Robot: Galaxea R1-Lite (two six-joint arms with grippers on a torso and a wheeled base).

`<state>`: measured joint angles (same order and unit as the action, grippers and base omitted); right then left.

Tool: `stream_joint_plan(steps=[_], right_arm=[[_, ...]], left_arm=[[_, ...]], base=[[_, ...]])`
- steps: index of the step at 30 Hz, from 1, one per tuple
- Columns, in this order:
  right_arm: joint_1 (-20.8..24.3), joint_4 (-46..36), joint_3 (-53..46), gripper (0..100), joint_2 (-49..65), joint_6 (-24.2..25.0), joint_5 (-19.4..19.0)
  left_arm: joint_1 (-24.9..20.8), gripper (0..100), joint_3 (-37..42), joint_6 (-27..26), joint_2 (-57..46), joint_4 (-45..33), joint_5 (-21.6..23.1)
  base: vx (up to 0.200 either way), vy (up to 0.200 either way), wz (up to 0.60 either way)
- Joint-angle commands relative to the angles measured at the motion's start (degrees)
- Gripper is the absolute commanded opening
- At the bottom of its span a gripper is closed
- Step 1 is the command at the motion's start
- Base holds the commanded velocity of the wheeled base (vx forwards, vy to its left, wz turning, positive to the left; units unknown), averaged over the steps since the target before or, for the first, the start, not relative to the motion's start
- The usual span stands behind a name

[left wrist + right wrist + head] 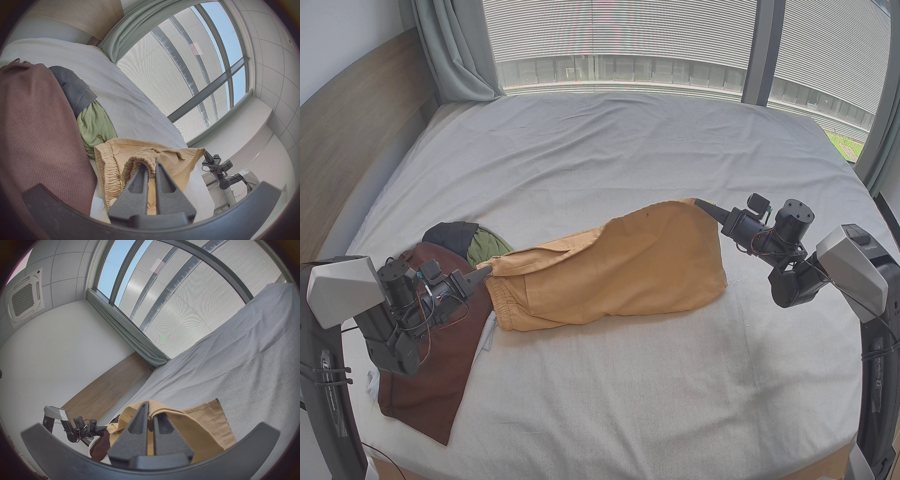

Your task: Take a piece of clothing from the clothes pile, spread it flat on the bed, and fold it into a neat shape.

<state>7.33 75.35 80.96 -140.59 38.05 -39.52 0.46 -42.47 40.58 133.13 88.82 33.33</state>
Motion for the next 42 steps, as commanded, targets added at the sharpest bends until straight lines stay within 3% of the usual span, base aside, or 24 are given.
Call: stream_joint_plan(steps=[1, 14, 15, 16, 17, 23, 35, 42], right_arm=[[-0.21, -0.12, 1.92, 0, -2.14, 0.01, -0.03], [0.14, -1.26, 4.91, 0, -4.51, 0.01, -0.03], [0.14, -1.61, 4.91, 100, -4.51, 0.01, -0.03], [0.14, -2.23, 5.09, 100, -4.43, 0.01, 0.06], [0.14, -2.75, 5.44, 100, -4.43, 0.01, 0.06], [0.14, -3.28, 8.16, 100, -5.66, 0.01, 0.76], [2.25, -1.87, 0.96, 100, -0.65, -0.25, 0.85], [3.31, 5.69, -13.02, 100, 4.80, -0.43, 2.08]], left_arm=[[0.24, 0, -0.42, -0.06, 1.16, 0.04, -0.02], [0.06, 0, -2.53, 0.02, 2.92, 0.04, -1.86], [0.06, 0, -2.53, 0.02, 2.92, 0.04, -1.86], [0.06, 0, -2.53, 0.02, 2.92, 0.04, -1.86], [-0.02, 100, -2.44, 0.02, 2.92, 0.04, -1.86], [0.50, 100, -3.85, 1.96, 2.57, 0.04, -1.95], [0.42, 100, -2.70, 1.87, 0.28, 0.04, -2.48], [0.86, 100, 1.34, -1.82, -6.57, 0.04, -1.60]], base=[[0.000, 0.000, 0.00], [0.000, 0.000, 0.00], [0.000, 0.000, 0.00], [0.000, 0.000, 0.00], [0.000, 0.000, 0.00], [0.000, 0.000, 0.00], [0.000, 0.000, 0.00], [0.000, 0.000, 0.00]])
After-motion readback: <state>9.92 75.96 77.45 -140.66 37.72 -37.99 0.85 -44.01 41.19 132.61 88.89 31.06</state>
